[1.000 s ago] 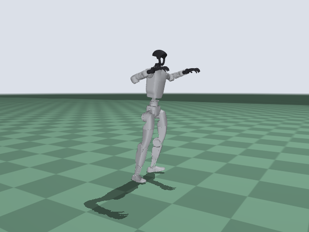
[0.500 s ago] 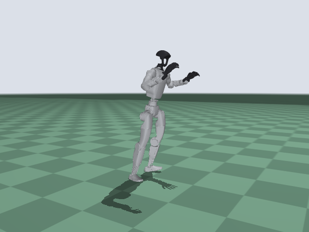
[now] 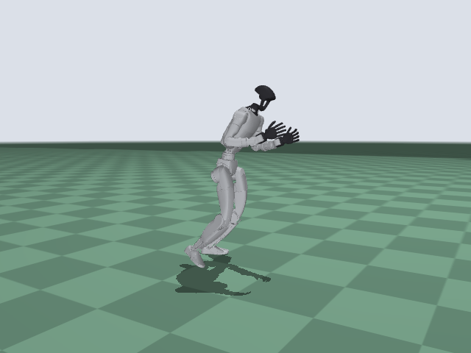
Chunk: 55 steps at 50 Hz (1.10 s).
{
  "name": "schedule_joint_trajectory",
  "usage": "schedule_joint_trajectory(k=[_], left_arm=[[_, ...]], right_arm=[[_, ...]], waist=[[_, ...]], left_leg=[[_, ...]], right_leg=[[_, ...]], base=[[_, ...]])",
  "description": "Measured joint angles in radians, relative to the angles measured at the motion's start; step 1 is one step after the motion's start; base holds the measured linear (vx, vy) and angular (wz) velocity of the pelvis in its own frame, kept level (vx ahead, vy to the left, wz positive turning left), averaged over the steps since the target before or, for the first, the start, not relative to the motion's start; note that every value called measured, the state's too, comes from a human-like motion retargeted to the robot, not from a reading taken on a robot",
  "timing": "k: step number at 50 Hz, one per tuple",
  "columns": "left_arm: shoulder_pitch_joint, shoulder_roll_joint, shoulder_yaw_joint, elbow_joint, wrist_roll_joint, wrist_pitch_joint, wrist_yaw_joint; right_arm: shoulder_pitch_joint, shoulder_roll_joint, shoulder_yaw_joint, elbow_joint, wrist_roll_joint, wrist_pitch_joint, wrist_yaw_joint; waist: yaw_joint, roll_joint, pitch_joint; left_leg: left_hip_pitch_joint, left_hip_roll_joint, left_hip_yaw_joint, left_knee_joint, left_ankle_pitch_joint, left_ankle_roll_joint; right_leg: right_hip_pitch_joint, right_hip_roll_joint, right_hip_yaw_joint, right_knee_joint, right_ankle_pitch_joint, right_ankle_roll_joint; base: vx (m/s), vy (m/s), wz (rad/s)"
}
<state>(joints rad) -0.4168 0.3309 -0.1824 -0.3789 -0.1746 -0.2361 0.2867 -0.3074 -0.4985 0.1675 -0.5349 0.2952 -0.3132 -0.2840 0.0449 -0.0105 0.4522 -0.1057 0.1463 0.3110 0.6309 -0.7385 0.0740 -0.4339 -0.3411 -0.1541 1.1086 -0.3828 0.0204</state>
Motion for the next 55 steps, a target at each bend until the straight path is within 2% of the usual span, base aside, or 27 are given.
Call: schedule_joint_trajectory(k=[3,5,8,10,13,15,17,18,20,23,25,27,30,33,35,37,38,40,42,43,45,48,50,51,53,55], left_arm=[[-0.178,-0.003,0.010,-0.055,0.049,-0.003,0.041],[-0.281,-0.006,0.031,-0.098,0.088,0.003,0.070],[-0.378,-0.016,0.059,-0.145,0.138,0.027,0.114],[-0.412,-0.041,0.060,-0.156,0.142,0.039,0.144],[-0.437,-0.123,0.009,-0.116,0.103,0.039,0.187],[-0.444,-0.178,-0.043,-0.054,0.067,0.031,0.187],[-0.419,-0.211,-0.076,0.005,0.092,0.020,0.142],[-0.381,-0.214,-0.080,0.014,0.130,0.019,0.115],[-0.254,-0.203,-0.079,-0.001,0.207,0.018,0.069],[0.051,-0.139,-0.057,-0.050,0.194,0.007,-0.004],[0.281,-0.067,-0.030,-0.087,0.080,-0.003,-0.061],[0.503,0.014,0.000,-0.131,-0.098,-0.018,-0.113],[0.781,0.132,0.086,-0.196,-0.302,-0.038,-0.186],[0.924,0.211,0.202,-0.242,-0.392,-0.035,-0.239],[0.945,0.215,0.239,-0.252,-0.428,-0.028,-0.264],[0.908,0.173,0.228,-0.240,-0.432,-0.022,-0.295],[0.873,0.142,0.211,-0.226,-0.416,-0.019,-0.310],[0.772,0.073,0.165,-0.183,-0.349,-0.019,-0.325],[0.610,0.011,0.097,-0.115,-0.272,-0.025,-0.280],[0.510,-0.018,0.054,-0.081,-0.262,-0.028,-0.234],[0.303,-0.085,-0.032,-0.050,-0.363,-0.058,-0.146],[0.057,-0.201,-0.077,-0.139,-0.682,-0.137,-0.158],[-0.057,-0.250,-0.036,-0.223,-0.743,-0.162,-0.191],[-0.082,-0.252,0.010,-0.253,-0.684,-0.157,-0.182],[-0.088,-0.239,0.126,-0.296,-0.499,-0.115,-0.143],[-0.043,-0.190,0.266,-0.300,-0.247,-0.038,-0.103]], right_arm=[[0.206,-0.061,-0.021,-0.061,0.057,-0.010,0.076],[0.338,-0.092,-0.044,-0.090,0.130,-0.006,0.134],[0.490,-0.123,-0.102,-0.112,0.218,0.020,0.210],[0.557,-0.135,-0.142,-0.107,0.228,0.043,0.238],[0.606,-0.132,-0.170,-0.078,0.201,0.067,0.230],[0.606,-0.113,-0.153,-0.048,0.187,0.069,0.210],[0.559,-0.074,-0.100,0.011,0.176,0.051,0.197],[0.516,-0.055,-0.058,0.048,0.171,0.040,0.191],[0.381,-0.028,0.048,0.128,0.151,0.015,0.165],[0.096,0.011,0.165,0.180,0.118,-0.014,0.105],[-0.095,0.062,0.174,0.153,0.129,-0.016,0.078],[-0.269,0.124,0.157,0.100,0.152,-0.016,0.053],[-0.476,0.195,0.157,0.023,0.148,-0.041,-0.018],[-0.557,0.218,0.191,-0.042,0.184,-0.073,-0.066],[-0.549,0.219,0.214,-0.073,0.218,-0.076,-0.050],[-0.497,0.226,0.237,-0.089,0.259,-0.073,0.008],[-0.464,0.231,0.248,-0.089,0.264,-0.067,0.041],[-0.385,0.241,0.265,-0.075,0.236,-0.054,0.092],[-0.287,0.247,0.270,-0.053,0.190,-0.045,0.097],[-0.229,0.248,0.266,-0.046,0.184,-0.041,0.087],[-0.083,0.250,0.257,-0.059,0.274,-0.045,0.072],[0.190,0.184,0.168,-0.155,0.473,-0.013,0.152],[0.368,0.109,0.084,-0.218,0.487,0.008,0.225],[0.450,0.076,0.045,-0.241,0.503,0.014,0.250],[0.597,0.018,-0.042,-0.270,0.517,0.036,0.303],[0.702,-0.028,-0.135,-0.268,0.477,0.068,0.360]], waist=[[-0.113,0.026,0.021],[-0.194,0.043,0.018],[-0.334,0.071,0.001],[-0.435,0.078,-0.008],[-0.544,0.065,-0.023],[-0.556,0.055,-0.034],[-0.502,0.065,-0.033],[-0.464,0.076,-0.026],[-0.388,0.095,0.000],[-0.273,0.092,0.032],[-0.192,0.078,0.029],[-0.104,0.049,0.006],[0.053,-0.021,-0.040],[0.230,-0.086,-0.074],[0.332,-0.101,-0.083],[0.385,-0.086,-0.080],[0.390,-0.074,-0.077],[0.366,-0.060,-0.066],[0.318,-0.081,-0.036],[0.296,-0.094,-0.015],[0.251,-0.111,0.018],[0.135,-0.088,0.011],[0.027,-0.048,-0.025],[-0.026,-0.021,-0.049],[-0.123,0.037,-0.101],[-0.204,0.091,-0.153]], left_leg=[[0.036,0.017,-0.019,-0.047,0.004,-0.035],[0.068,0.021,-0.026,-0.125,0.051,-0.060],[0.112,0.019,-0.051,-0.257,0.198,-0.094],[0.141,0.006,-0.086,-0.320,0.318,-0.113],[0.181,-0.029,-0.160,-0.321,0.474,-0.125],[0.179,-0.051,-0.209,-0.236,0.543,-0.102],[0.122,-0.053,-0.233,-0.041,0.594,-0.063],[0.085,-0.043,-0.231,0.071,0.616,-0.047],[0.006,-0.018,-0.209,0.296,0.601,-0.016],[-0.124,-0.007,-0.172,0.557,0.457,0.028],[-0.234,-0.021,-0.157,0.653,0.374,0.055],[-0.352,-0.032,-0.122,0.657,0.313,0.076],[-0.480,-0.026,-0.015,0.492,0.278,0.087],[-0.485,-0.041,0.105,0.077,0.328,0.064],[-0.431,-0.081,0.131,-0.267,0.366,0.026],[-0.362,-0.113,0.092,-0.469,0.396,-0.015],[-0.332,-0.123,0.059,-0.498,0.422,-0.020],[-0.281,-0.135,-0.006,-0.428,0.421,0.021],[-0.274,-0.150,-0.048,-0.218,0.287,0.114],[-0.278,-0.154,-0.058,-0.107,0.216,0.141],[-0.267,-0.145,-0.065,0.064,0.108,0.144],[-0.200,-0.106,-0.076,0.143,0.017,0.093],[-0.142,-0.073,-0.088,0.120,0.008,0.051],[-0.107,-0.053,-0.088,0.086,0.031,0.028],[-0.031,-0.015,-0.079,0.000,0.114,-0.019],[0.062,0.012,-0.057,-0.112,0.250,-0.059]], right_leg=[[-0.133,0.049,-0.010,0.082,-0.035,0.017],[-0.192,0.055,-0.079,0.023,-0.032,0.012],[-0.176,0.072,-0.240,-0.287,-0.014,0.011],[-0.105,0.114,-0.317,-0.602,0.019,0.044],[0.025,0.159,-0.329,-0.942,0.074,0.102],[0.103,0.168,-0.306,-1.013,0.122,0.084],[0.141,0.171,-0.274,-0.962,0.086,0.028],[0.143,0.176,-0.252,-0.905,0.036,0.003],[0.141,0.186,-0.203,-0.774,-0.064,-0.030],[0.174,0.191,-0.140,-0.661,-0.167,-0.039],[0.213,0.181,-0.117,-0.643,-0.208,-0.027],[0.261,0.163,-0.106,-0.675,-0.204,-0.001],[0.335,0.132,-0.092,-0.764,-0.119,0.042],[0.414,0.114,-0.070,-0.849,0.043,0.077],[0.489,0.122,-0.046,-0.895,0.163,0.091],[0.580,0.144,-0.009,-0.888,0.257,0.082],[0.613,0.155,0.012,-0.848,0.288,0.066],[0.625,0.170,0.052,-0.661,0.319,0.028],[0.548,0.149,0.075,-0.345,0.261,0.002],[0.496,0.134,0.082,-0.185,0.207,-0.013],[0.386,0.113,0.086,0.074,0.104,-0.041],[0.207,0.092,0.045,0.253,-0.002,-0.046],[0.086,0.056,-0.022,0.244,-0.065,-0.046],[0.034,0.041,-0.061,0.183,-0.079,-0.043],[-0.053,0.039,-0.126,-0.008,-0.073,-0.023],[-0.096,0.080,-0.148,-0.320,-0.010,0.017]], base=[[0.48,0.07,0.39],[0.59,0.03,0.24],[0.71,-0.05,0.51],[0.83,-0.16,1.04],[0.91,-0.27,1.18],[0.91,-0.34,0.55],[0.88,-0.33,-0.36],[0.87,-0.29,-0.95],[0.87,-0.25,-1.32],[0.90,-0.20,-1.31],[0.95,-0.16,-0.87],[1.00,-0.13,-0.59],[1.08,-0.08,-0.62],[1.19,0.02,-0.74],[1.29,0.13,-0.63],[1.35,0.19,-0.18],[1.35,0.20,0.34],[1.33,0.18,0.79],[1.25,0.11,1.03],[1.21,0.04,0.91],[1.18,-0.01,0.77],[1.18,-0.05,0.72],[1.23,-0.08,0.54],[1.28,-0.13,0.25],[1.35,-0.19,-0.10],[1.43,-0.25,-0.36]])
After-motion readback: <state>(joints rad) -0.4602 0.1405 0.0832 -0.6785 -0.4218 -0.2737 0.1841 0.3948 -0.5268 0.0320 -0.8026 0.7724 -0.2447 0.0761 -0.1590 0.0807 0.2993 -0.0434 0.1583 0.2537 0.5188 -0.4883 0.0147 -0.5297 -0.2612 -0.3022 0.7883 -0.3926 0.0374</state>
